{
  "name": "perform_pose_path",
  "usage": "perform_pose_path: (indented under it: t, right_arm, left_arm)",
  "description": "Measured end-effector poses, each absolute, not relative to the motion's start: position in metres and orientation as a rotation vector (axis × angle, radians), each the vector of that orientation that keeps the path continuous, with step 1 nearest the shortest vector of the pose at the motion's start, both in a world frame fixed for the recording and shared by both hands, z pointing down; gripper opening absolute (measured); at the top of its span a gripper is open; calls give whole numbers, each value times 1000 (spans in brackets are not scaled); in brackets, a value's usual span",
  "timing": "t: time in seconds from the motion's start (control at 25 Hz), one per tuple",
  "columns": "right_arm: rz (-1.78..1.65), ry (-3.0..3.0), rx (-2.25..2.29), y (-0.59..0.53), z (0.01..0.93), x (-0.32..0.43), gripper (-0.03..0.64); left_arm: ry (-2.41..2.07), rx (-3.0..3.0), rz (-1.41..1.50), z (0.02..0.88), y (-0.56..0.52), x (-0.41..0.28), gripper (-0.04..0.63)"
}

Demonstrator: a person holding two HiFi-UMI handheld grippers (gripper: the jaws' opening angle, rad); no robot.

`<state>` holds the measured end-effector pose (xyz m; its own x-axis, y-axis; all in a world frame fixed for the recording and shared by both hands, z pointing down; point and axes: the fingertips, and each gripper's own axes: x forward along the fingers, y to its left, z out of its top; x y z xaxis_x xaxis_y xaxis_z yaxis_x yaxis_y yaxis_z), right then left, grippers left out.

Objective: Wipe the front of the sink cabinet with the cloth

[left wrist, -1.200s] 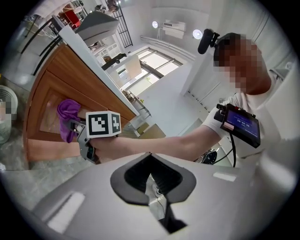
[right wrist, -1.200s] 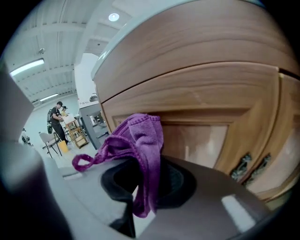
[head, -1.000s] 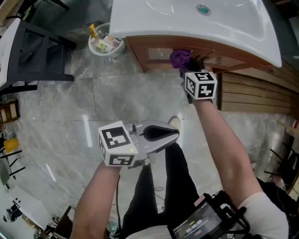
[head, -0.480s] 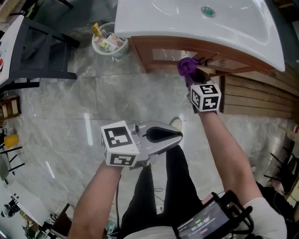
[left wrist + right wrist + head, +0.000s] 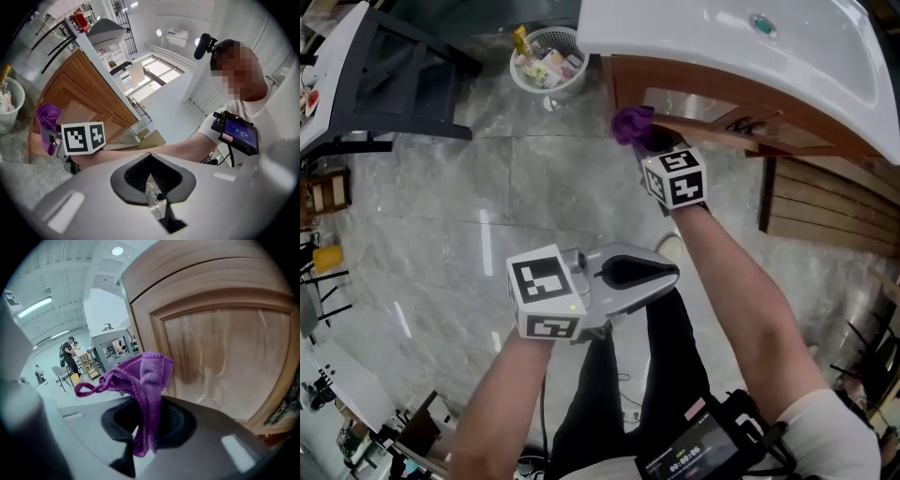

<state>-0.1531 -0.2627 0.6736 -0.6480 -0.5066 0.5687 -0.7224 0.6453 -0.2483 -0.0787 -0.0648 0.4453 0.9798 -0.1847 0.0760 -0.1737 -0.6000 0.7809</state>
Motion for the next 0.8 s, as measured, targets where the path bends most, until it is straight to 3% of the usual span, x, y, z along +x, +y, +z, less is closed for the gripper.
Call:
perform_pose_path:
  t: [0.24, 0.8]
  right_arm:
    - [646, -2378, 966, -275, 702, -154, 75]
    - [795, -2147, 1323, -299, 748, -1, 75]
  left_arm:
    - [-273, 2219, -35, 455, -63, -87, 6]
    - [-224, 2222, -14, 469, -70, -54, 6]
